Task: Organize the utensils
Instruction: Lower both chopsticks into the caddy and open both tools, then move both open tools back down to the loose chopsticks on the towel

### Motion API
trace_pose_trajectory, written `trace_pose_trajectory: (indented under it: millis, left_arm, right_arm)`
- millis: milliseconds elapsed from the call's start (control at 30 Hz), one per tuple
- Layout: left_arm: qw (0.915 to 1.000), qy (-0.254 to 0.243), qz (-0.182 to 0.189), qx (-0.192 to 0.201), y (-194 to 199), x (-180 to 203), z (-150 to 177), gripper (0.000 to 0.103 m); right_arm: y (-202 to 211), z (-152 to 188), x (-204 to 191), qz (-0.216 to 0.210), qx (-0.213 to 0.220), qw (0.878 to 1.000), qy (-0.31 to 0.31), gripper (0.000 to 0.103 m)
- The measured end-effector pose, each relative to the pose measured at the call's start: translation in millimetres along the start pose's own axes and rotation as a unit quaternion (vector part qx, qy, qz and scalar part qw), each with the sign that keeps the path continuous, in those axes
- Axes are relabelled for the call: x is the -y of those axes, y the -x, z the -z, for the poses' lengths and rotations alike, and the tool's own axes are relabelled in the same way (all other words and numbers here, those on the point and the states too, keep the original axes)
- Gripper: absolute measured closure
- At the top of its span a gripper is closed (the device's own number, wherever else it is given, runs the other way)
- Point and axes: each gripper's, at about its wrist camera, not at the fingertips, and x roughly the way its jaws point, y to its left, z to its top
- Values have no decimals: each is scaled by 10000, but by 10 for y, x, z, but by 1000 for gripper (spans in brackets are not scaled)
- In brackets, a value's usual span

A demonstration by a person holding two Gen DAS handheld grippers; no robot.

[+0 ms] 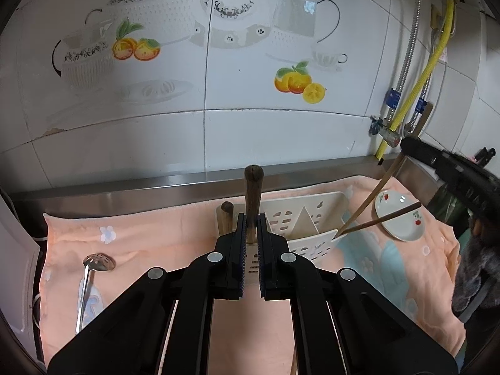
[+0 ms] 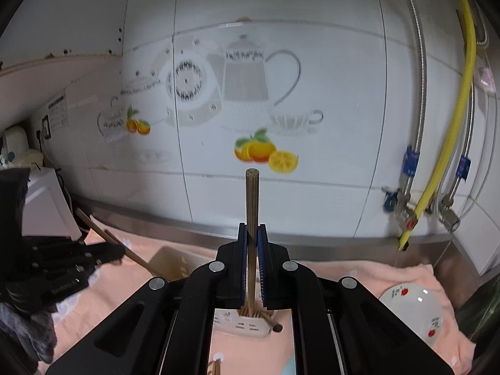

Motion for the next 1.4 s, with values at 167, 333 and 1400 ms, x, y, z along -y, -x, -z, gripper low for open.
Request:
trace_pose_trajectory:
  millis: [167,333,1400]
  left_arm:
    - [10000,12,-25,19,18,-2,-6,97]
    - [10000,9,-37,54,56,16,-5,95]
    - [9985,79,-37,542,1019,105,761,26]
  right_arm:
    - [-78,131,11,17,-194,9998,5,96]
    - [-123,221,25,22,-296,9996,-13,96]
    - [1069,828,2,-192,113,9995,-211,37]
